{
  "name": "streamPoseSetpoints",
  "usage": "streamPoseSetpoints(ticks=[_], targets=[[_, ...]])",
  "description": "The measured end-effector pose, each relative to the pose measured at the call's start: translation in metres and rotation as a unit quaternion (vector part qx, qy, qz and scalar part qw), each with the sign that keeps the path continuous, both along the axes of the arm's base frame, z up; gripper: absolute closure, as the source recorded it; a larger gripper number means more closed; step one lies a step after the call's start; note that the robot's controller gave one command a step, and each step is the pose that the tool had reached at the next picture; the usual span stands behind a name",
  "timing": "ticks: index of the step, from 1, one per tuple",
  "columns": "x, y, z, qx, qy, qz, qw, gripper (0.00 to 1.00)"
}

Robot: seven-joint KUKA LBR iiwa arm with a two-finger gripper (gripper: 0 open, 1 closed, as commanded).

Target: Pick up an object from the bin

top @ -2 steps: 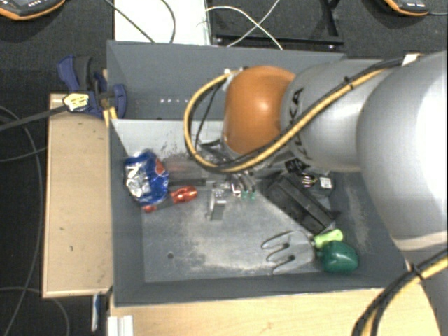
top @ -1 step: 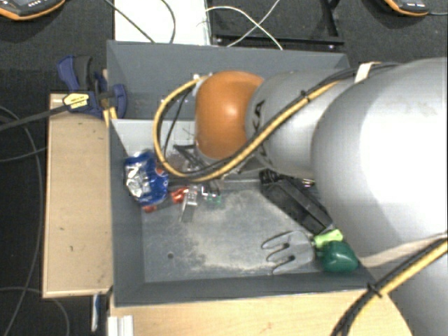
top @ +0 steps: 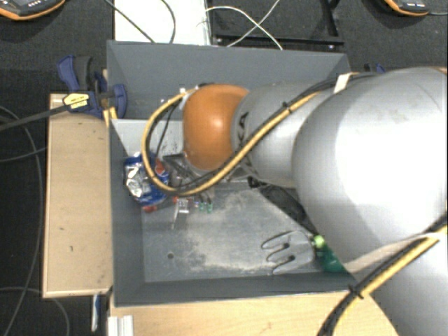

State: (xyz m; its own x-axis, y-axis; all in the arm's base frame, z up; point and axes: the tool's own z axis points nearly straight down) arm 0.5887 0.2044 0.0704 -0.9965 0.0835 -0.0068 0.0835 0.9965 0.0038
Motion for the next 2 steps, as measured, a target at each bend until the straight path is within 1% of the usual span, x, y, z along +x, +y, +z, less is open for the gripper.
streamPoseSetpoints(ticks=[1, 2], targets=[[-0.0067, 0.0370, -0.0005, -0.003, 0.0077, -0.197, 0.9803, 1.00], [-0.0067, 0.0370, -0.0005, -0.003, 0.0077, -0.197, 0.9803, 1.00]])
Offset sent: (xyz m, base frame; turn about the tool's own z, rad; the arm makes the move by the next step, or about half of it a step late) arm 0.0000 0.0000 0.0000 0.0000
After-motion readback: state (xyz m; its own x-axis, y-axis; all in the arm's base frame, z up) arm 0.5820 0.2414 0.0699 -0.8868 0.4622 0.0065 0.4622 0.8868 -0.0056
